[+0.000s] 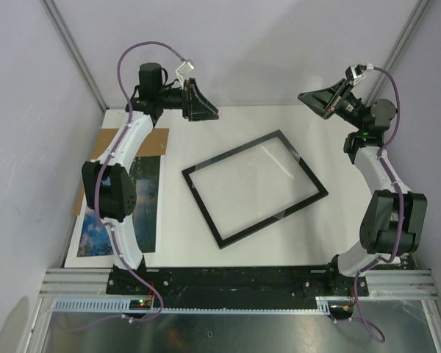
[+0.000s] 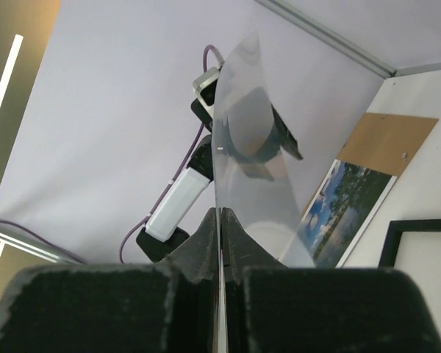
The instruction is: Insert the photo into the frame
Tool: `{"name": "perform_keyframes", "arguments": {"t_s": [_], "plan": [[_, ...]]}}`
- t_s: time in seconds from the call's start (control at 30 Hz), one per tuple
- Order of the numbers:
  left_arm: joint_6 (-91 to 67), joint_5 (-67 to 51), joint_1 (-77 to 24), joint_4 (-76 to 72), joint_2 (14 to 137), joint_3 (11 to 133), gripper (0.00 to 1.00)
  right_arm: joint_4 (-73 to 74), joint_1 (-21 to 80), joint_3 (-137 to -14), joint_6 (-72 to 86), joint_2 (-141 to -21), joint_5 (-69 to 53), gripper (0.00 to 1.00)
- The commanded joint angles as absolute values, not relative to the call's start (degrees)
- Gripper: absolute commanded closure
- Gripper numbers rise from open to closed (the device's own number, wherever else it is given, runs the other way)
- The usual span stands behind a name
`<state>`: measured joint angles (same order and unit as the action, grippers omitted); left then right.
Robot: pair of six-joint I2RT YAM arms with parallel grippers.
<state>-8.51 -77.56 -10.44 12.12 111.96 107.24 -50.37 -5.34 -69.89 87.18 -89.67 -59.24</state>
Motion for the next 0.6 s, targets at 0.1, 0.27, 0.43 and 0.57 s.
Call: {"name": "perform_keyframes", "arguments": {"t_s": [0.1,0.27,0.43,0.57], "plan": [[-8.05,-79.13,-13.59,11.38,105.05,103.67,0.6,-67.91,-8.87,-73.33,95.05,-94.68,-61.1,1.0],[-8.41,-77.72,-15.19,11.37,103.33,101.57,0.65,-69.42,-8.97,-74.18,94.86,-96.4,-61.25,1.0],[-9.26,-75.94,-16.33,11.38,102.83,100.47,0.72,-69.71,-8.72,-74.22,94.7,-97.19,-60.8,1.0],[-9.97,-74.4,-17.16,11.4,102.6,99.9,0.78,-69.62,-8.69,-74.19,94.42,-97.37,-59.93,1.0]]}}
